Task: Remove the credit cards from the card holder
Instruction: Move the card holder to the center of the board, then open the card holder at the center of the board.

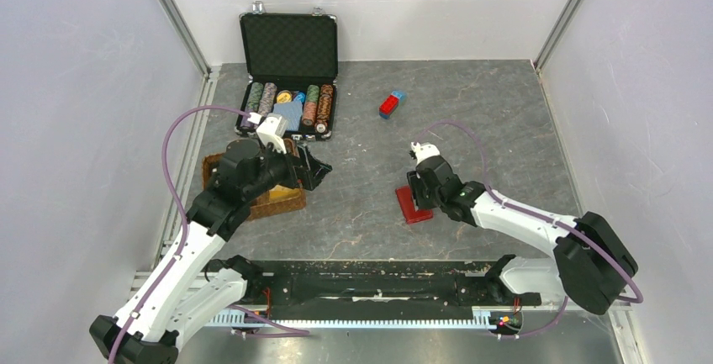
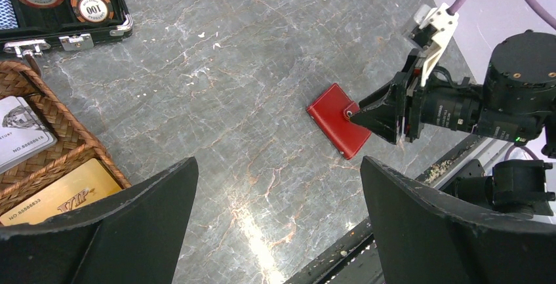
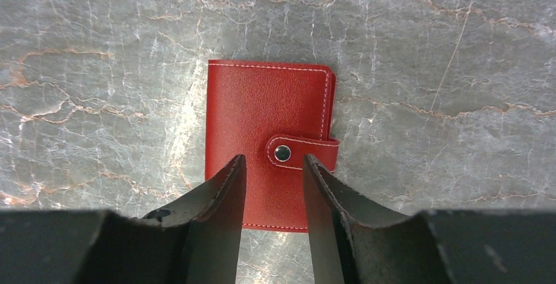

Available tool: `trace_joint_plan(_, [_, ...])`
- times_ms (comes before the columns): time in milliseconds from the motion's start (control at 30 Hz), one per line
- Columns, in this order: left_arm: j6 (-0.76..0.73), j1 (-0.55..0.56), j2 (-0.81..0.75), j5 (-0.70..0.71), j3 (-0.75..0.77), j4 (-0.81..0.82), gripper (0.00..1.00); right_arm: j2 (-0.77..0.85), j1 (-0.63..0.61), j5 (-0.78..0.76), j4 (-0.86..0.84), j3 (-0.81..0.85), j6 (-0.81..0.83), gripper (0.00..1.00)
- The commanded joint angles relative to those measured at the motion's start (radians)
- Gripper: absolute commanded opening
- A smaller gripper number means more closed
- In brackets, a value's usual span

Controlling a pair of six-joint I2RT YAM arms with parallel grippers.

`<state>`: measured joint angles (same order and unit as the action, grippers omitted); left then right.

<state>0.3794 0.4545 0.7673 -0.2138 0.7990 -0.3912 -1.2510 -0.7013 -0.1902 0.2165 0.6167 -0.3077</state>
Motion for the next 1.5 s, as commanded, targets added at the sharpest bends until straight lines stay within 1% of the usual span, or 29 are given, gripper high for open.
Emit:
trace_joint_plan(0, [0.010,-0.003,-0.014,-0.012,0.012,0.017,1.00,-0.046,-0.027,-0.049,-0.019,0.012,-0.029,0.40])
trace_joint_plan(200, [0.009,-0.003,-0.017,-0.004,0.011,0.017,1.00,-0.134,-0.045,-0.114,-0.025,0.012,-0.026,0.40])
trace_joint_plan(400, [0.012,-0.003,-0.010,-0.012,0.013,0.015,1.00,-0.157,-0.073,-0.146,-0.028,-0.012,-0.039,0.37])
trace_joint_plan(633, [0.012,-0.003,0.009,-0.015,0.016,0.013,1.00,-0.178,-0.073,-0.154,-0.037,-0.002,-0.034,0.23])
trace_joint_plan(833, [0.039,-0.001,0.034,-0.019,0.044,-0.035,1.00,-0.140,-0.073,-0.142,-0.052,-0.018,-0.035,0.00])
trace_joint_plan(967, [0.097,0.013,0.052,-0.074,0.028,-0.048,1.00,-0.063,-0.073,-0.075,-0.124,-0.076,-0.068,0.00])
trace_joint_plan(1167, [0.183,0.092,0.074,-0.054,-0.013,-0.051,0.98,0.033,-0.080,0.104,-0.314,-0.187,-0.113,0.00])
trace_joint_plan(1333, [0.219,0.163,0.103,-0.049,-0.064,-0.009,0.97,0.121,-0.089,0.158,-0.352,-0.227,-0.142,0.00])
trace_joint_plan(1467, [0.229,0.193,0.169,-0.027,-0.073,0.002,0.97,0.232,-0.089,0.187,-0.410,-0.280,-0.173,0.00])
